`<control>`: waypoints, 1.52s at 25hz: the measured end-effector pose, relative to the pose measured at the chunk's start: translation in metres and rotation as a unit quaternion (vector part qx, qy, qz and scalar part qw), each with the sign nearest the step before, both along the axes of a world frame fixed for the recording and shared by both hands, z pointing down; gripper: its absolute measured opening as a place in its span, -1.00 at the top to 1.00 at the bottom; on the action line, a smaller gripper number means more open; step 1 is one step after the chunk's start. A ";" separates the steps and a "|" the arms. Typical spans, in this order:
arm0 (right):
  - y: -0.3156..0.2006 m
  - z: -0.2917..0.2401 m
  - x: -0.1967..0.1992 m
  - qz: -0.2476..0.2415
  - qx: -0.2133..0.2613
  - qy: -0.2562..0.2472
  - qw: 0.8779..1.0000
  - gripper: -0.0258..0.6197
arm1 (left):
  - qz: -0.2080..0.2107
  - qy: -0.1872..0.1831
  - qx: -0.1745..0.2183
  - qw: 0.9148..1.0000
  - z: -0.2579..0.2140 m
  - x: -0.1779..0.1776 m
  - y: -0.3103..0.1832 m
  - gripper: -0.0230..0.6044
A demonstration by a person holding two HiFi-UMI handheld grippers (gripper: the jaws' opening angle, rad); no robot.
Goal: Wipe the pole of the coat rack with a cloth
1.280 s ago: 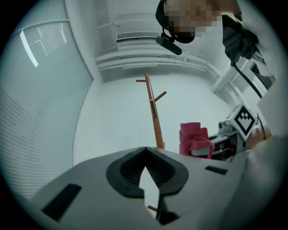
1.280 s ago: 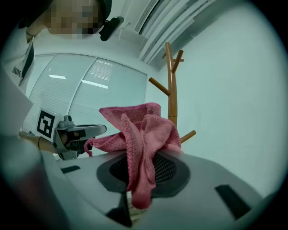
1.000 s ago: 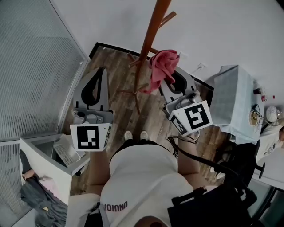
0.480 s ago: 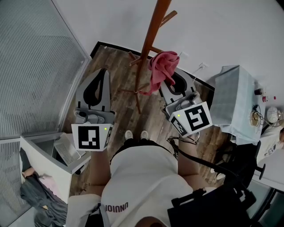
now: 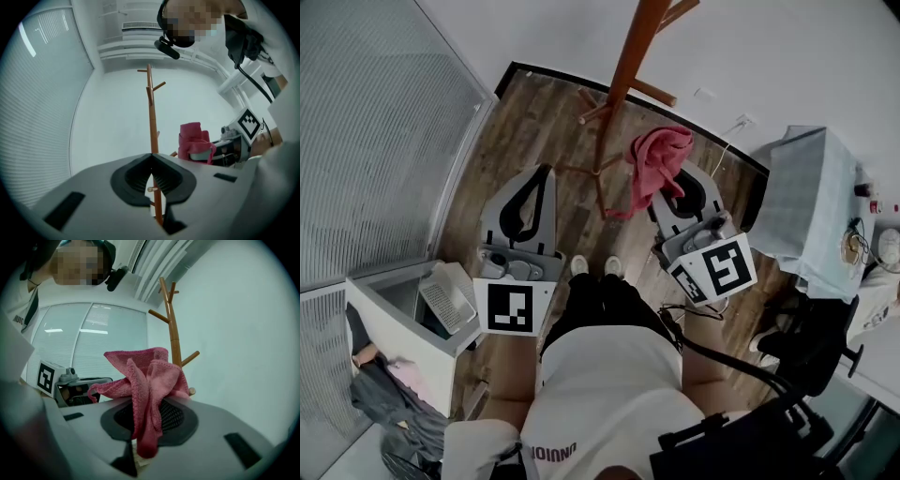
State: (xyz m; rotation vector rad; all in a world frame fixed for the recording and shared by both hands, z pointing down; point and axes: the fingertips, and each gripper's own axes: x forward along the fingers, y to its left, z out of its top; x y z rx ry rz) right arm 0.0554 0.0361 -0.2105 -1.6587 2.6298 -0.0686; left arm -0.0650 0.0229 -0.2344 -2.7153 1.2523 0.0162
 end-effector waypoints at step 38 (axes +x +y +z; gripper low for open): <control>-0.075 0.440 0.002 -0.068 0.008 0.067 0.995 0.63 | 0.020 -0.028 0.003 0.999 0.422 0.020 -0.104 0.89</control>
